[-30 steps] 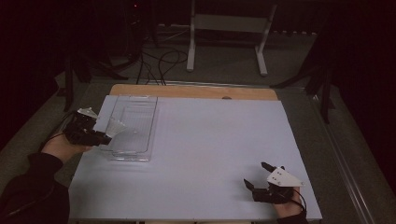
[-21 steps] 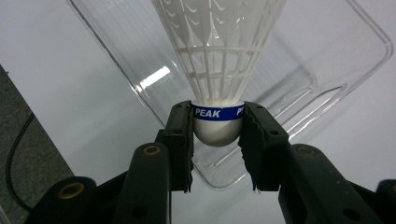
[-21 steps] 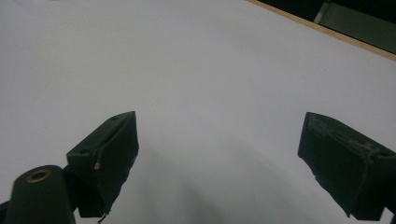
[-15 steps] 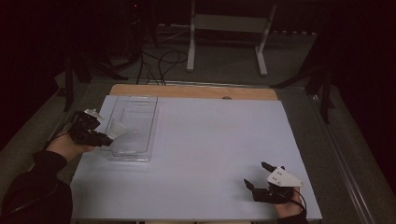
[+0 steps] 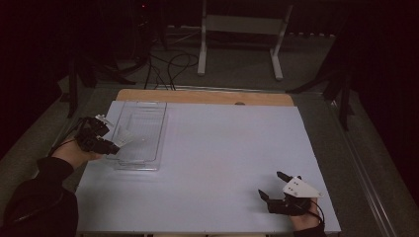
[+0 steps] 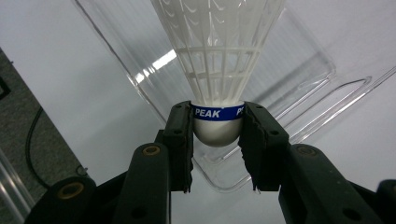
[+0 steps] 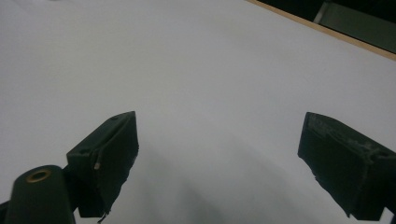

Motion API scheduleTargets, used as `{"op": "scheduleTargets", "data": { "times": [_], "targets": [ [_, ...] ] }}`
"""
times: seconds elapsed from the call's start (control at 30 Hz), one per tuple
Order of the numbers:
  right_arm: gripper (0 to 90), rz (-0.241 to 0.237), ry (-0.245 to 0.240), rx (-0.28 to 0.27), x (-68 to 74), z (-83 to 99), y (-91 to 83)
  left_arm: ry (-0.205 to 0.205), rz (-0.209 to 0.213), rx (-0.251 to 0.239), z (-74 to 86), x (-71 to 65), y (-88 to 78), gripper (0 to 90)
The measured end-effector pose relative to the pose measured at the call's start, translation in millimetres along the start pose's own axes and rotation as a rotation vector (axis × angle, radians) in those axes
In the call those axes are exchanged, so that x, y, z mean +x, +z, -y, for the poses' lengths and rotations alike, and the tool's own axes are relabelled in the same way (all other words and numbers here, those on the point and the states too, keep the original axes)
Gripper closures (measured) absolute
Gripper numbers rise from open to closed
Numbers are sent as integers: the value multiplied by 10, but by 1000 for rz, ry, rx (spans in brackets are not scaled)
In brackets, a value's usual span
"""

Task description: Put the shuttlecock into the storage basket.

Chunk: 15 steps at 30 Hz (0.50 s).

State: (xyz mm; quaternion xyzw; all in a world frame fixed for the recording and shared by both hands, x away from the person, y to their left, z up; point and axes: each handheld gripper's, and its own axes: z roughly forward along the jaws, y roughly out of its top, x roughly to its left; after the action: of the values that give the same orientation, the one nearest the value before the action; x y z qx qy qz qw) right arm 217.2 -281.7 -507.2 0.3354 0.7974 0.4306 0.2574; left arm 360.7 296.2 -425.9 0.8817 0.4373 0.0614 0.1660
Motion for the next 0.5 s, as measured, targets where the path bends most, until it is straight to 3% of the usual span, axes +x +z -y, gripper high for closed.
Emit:
{"op": "scheduleTargets", "data": {
  "times": [0.1,0.2,0.5],
  "targets": [
    [120,1,-1,-1,-2,0,0,-37,17,14,-14,2,-2,628],
    [120,2,-1,-1,-2,0,0,-40,-30,13,-43,-14,-22,501],
    [120,2,-2,1,-1,1,1,-65,-26,-36,-69,-42,-108,383]
  ]
}}
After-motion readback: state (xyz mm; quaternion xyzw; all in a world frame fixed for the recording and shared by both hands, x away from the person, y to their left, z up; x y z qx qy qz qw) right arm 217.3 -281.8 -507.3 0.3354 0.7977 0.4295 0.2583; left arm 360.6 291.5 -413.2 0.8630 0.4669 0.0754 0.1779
